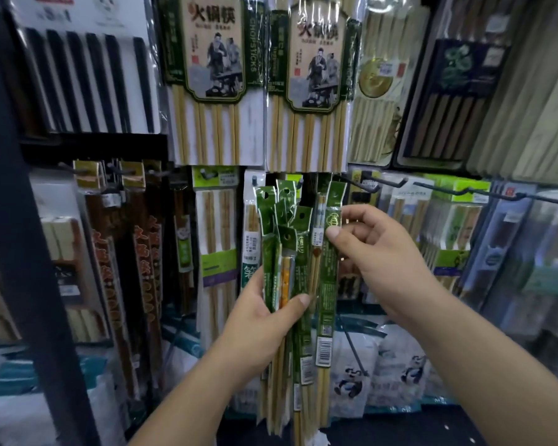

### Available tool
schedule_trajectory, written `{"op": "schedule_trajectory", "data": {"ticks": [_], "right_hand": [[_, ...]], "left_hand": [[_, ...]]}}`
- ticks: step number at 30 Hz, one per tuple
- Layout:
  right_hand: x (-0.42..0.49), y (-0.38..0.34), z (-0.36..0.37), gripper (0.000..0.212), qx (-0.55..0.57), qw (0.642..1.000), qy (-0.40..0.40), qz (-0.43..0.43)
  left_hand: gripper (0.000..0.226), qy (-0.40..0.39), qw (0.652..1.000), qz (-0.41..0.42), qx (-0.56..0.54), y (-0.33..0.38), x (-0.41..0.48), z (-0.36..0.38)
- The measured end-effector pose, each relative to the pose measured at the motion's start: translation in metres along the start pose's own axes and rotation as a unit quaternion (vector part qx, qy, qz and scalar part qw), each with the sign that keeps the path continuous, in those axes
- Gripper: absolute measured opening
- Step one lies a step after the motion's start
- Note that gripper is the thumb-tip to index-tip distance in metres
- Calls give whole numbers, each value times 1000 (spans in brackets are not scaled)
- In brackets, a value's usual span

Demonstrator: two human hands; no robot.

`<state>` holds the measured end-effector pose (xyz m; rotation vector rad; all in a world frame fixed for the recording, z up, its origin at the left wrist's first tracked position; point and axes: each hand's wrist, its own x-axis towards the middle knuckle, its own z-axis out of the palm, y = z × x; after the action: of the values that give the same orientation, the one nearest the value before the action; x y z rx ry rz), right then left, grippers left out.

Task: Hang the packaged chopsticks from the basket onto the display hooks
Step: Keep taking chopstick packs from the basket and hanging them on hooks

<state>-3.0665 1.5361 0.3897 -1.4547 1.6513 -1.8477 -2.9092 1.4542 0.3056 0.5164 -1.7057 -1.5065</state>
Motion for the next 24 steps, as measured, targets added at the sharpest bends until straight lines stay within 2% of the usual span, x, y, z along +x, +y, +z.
{"op": "schedule_trajectory", "data": {"ticks": [3,5,10,11,13,17,19,21,24], "right_hand": [[5,-1,-1,7,9,999,30,13],[8,-2,0,14,6,998,54,28],[15,-3,3,25,-12,995,90,49],[15,-4,4,27,-11,994,91,53],[17,-6,5,31,-6,994,90,58],[22,-8,8,38,-17,994,101,48],[24,-7,9,39,-31,991,119,45],[26,-6,9,38,-36,989,132,47],[28,-4,9,40,-41,989,137,43]], "left_hand": [[110,17,1000,-5,18,3,0,-4],[120,12,1000,-13,25,5,1,-4],[70,12,999,-15,38,8,1,-7],[73,14,999,-14,37,7,0,-7],[94,22,999,-13,27,9,-1,-7],[94,29,999,0,26,13,-3,-7],[83,26,999,-2,32,10,-2,-8],[54,24,998,-16,53,10,-1,-8],[43,23,997,-28,73,12,-3,-7]]}}
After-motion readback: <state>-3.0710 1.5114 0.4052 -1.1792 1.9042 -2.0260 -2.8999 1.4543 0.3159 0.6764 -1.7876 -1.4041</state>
